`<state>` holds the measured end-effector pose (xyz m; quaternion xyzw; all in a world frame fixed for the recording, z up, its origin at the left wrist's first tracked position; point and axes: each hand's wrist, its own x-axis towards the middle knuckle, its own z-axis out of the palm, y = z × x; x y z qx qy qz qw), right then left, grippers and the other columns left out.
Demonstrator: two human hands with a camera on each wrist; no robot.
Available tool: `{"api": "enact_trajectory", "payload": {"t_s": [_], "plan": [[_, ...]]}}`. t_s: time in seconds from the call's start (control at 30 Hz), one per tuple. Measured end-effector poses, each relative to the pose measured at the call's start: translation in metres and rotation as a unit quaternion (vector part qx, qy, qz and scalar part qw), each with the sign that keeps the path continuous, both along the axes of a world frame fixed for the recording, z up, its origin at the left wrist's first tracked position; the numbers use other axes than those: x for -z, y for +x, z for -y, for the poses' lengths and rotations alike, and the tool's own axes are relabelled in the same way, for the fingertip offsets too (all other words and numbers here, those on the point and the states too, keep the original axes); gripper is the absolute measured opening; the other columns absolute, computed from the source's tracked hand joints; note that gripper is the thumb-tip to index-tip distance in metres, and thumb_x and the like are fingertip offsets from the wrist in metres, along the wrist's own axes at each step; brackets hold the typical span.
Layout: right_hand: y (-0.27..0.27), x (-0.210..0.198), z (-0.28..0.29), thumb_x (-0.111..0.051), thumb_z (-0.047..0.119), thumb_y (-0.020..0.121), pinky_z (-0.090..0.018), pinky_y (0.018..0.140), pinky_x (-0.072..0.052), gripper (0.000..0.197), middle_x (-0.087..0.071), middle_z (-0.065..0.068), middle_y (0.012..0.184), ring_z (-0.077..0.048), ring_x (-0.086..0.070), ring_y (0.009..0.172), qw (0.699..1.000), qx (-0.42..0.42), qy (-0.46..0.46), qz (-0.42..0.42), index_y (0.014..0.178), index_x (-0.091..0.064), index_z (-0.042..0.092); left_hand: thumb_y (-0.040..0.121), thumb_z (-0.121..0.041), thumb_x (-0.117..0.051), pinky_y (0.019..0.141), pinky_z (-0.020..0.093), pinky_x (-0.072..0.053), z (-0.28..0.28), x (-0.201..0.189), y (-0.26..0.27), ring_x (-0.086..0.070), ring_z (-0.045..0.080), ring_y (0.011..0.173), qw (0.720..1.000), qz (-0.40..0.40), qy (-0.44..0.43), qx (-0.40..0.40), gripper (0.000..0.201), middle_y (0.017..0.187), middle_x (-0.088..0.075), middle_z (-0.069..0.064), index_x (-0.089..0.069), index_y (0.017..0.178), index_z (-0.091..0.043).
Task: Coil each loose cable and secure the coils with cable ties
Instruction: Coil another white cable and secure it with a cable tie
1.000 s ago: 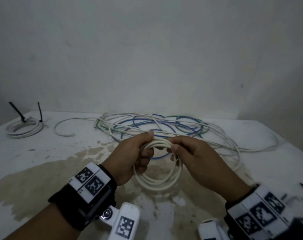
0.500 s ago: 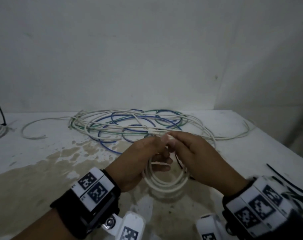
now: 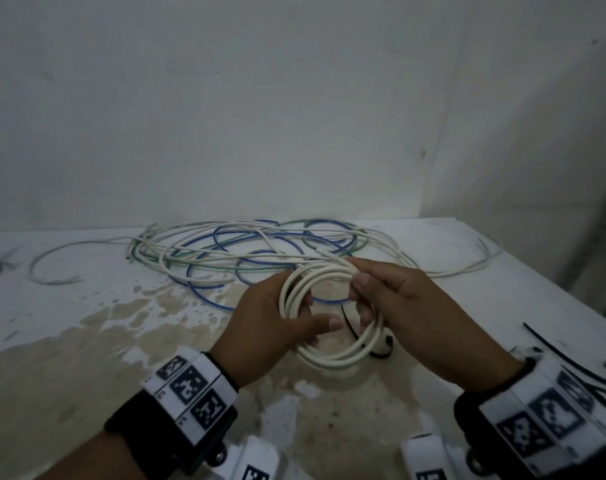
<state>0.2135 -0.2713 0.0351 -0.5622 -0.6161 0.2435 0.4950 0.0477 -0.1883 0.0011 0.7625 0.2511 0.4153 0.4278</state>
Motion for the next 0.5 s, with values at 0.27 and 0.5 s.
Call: {"api": "enact_trajectory", "payload": {"t_s": [0.27,0.5], "plan": [[-0.011,0.009,0.005,-0.037,0.031,0.093,-0.019,0.075,-0.038,0.032,-0.064,0.007,0.097,-0.002,-0.053,0.086,0.959,-0.001,0.058,0.278,0.105,-0.063,0.017,0.094,-0.048,-0.036,0.073,0.026,-0.046,0.003,-0.019,0.018,-0.061,0.006,0.081,0.975,-0.063,0.214,-0.019,0.044,0.082,-0.066,-0.006,-0.066,0.091,-0.016],[-0.009,0.005,0.012,-0.053,0.024,0.095,-0.006,0.063,-0.037,0.007,-0.053,0.018,0.07,0.007,-0.053,0.071,0.98,0.055,0.093,0.166,0.089,-0.053,0.021,0.099,-0.039,-0.041,0.044,0.021,-0.03,0.011,-0.016,0.036,-0.037,0.004,0.038,1.0,0.025,-0.002,0.007,0.041,0.044,-0.043,-0.009,-0.058,0.067,-0.02]]}}
